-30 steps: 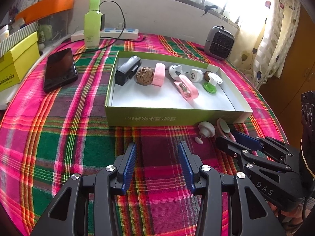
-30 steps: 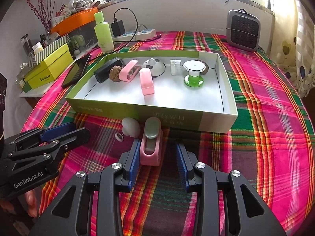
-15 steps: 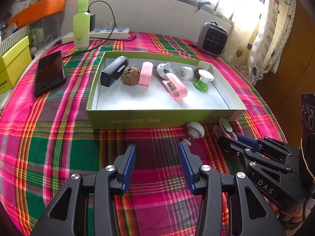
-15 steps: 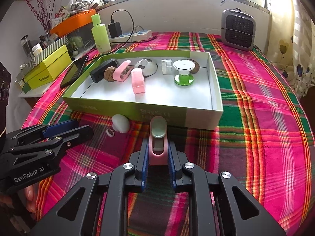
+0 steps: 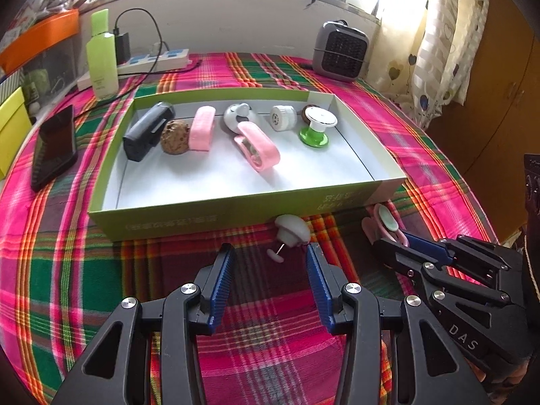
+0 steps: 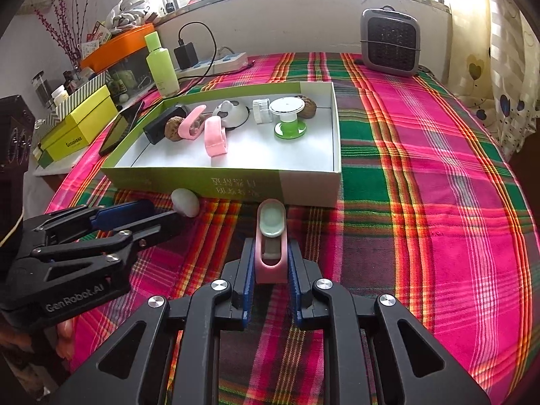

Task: Organize objects
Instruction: 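Close the right gripper on the pink clip with the green insert, then close the left gripper on the white mushroom-shaped knob while the right holds the clip, then lift and carry the pink clip and white knob over the tray with both grippers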

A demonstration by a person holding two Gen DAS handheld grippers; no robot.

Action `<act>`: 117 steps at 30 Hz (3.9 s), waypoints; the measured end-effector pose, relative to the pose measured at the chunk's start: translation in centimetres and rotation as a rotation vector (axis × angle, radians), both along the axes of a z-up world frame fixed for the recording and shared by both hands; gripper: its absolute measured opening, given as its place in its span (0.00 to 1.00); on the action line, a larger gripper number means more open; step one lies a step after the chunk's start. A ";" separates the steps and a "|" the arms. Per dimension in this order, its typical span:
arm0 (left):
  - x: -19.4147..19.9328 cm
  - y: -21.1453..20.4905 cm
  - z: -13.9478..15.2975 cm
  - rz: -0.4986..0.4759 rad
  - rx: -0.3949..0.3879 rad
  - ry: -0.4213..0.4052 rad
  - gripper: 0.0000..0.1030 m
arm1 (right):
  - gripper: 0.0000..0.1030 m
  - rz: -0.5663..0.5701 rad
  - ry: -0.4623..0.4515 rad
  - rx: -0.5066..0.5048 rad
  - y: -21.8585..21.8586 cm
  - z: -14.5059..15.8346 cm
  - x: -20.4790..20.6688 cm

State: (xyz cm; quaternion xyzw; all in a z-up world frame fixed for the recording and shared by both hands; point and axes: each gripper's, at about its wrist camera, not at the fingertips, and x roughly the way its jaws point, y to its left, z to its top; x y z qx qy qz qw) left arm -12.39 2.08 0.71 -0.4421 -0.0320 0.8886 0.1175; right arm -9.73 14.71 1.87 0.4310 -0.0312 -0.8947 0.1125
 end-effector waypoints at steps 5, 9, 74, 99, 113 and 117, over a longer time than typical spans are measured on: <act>-0.6 0.8 -0.1 -0.001 -0.020 0.002 0.41 | 0.18 -0.002 -0.004 -0.018 0.6 0.0 0.1; -0.7 1.1 -0.1 0.008 -0.025 0.005 0.41 | 0.18 -0.004 -0.007 -0.028 1.0 -0.1 0.1; 2.2 -0.4 1.8 0.075 0.006 0.088 0.26 | 0.18 0.071 0.049 -0.082 -0.3 1.5 0.9; -0.3 -1.8 4.4 0.082 0.023 0.122 0.26 | 0.18 0.076 0.123 -0.053 -1.0 4.6 -1.1; -3.6 -2.7 3.9 0.104 0.011 0.101 0.26 | 0.18 0.065 0.112 -0.035 -0.9 4.1 -5.2; -4.6 -2.9 3.5 0.109 0.000 0.089 0.26 | 0.18 0.064 0.096 -0.034 -0.8 3.6 -6.4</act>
